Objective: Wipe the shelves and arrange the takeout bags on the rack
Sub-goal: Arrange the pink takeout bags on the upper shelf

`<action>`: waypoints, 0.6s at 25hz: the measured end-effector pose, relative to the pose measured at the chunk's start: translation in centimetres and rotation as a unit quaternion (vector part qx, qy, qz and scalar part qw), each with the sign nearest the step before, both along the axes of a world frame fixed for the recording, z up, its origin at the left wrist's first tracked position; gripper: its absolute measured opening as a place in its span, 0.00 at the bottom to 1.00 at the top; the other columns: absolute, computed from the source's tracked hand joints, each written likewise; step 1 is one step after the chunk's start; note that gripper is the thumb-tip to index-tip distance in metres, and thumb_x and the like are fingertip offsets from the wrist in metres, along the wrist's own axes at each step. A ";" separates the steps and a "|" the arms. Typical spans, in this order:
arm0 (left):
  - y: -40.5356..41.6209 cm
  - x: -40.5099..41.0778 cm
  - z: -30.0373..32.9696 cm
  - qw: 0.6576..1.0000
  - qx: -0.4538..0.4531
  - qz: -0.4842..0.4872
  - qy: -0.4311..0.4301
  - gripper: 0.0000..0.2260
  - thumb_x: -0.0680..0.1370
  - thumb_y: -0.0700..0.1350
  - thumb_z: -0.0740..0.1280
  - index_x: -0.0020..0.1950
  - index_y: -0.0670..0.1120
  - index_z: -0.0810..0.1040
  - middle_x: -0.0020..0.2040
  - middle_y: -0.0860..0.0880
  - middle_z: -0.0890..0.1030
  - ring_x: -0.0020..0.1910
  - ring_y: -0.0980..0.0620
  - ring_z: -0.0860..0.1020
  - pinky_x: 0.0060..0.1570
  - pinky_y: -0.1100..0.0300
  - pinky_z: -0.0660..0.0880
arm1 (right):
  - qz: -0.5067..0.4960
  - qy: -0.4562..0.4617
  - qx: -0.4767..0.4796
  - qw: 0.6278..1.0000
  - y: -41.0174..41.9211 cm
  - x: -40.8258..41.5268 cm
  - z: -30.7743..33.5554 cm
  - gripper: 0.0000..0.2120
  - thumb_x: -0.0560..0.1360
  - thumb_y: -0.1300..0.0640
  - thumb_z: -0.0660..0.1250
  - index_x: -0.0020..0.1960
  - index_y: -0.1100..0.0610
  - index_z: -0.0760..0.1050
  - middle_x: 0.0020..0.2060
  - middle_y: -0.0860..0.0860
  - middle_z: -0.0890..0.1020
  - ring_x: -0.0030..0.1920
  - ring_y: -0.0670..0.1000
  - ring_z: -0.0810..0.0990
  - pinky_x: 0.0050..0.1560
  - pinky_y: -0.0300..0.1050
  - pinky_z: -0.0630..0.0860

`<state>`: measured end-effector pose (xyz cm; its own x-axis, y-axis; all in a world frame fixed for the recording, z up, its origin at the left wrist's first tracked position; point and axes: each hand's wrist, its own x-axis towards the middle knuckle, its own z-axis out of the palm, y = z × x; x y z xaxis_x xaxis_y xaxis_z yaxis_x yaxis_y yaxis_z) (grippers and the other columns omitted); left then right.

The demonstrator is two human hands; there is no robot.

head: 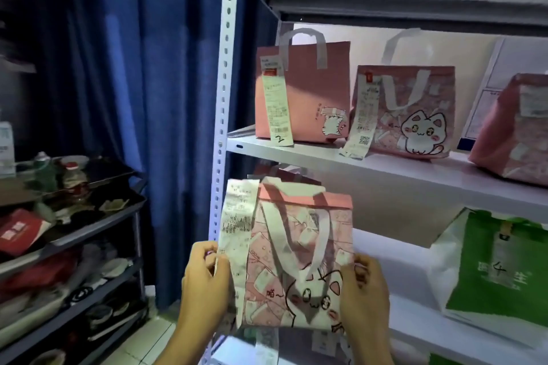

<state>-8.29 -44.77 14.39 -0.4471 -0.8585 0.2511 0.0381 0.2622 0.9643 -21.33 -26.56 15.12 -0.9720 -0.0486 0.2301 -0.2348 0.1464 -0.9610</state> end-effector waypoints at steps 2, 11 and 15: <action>-1.4 1.6 0.3 1.000 0.011 0.016 0.017 0.08 0.79 0.40 0.63 0.49 0.54 0.76 0.40 0.54 0.86 0.38 0.56 0.83 0.38 0.51 0.78 | 0.017 0.028 -0.003 0.999 -1.9 1.4 0.8 0.05 0.81 0.54 0.65 0.47 0.46 0.74 0.40 0.43 0.83 0.39 0.47 0.82 0.34 0.46 0.76; -4.3 2.2 4.7 0.994 0.049 0.037 0.095 0.12 0.79 0.38 0.63 0.52 0.54 0.79 0.42 0.54 0.87 0.39 0.51 0.86 0.38 0.48 0.83 | 0.094 0.100 0.015 0.990 -5.3 -0.4 8.8 0.06 0.81 0.55 0.65 0.48 0.45 0.75 0.40 0.43 0.83 0.37 0.43 0.84 0.28 0.31 0.74; -4.3 1.1 7.4 0.992 0.041 0.042 0.111 0.13 0.78 0.37 0.63 0.49 0.55 0.79 0.40 0.56 0.86 0.33 0.56 0.84 0.28 0.59 0.81 | 0.119 0.121 0.000 0.986 -5.7 -3.1 12.3 0.07 0.80 0.57 0.66 0.46 0.46 0.76 0.36 0.44 0.83 0.37 0.46 0.84 0.33 0.41 0.80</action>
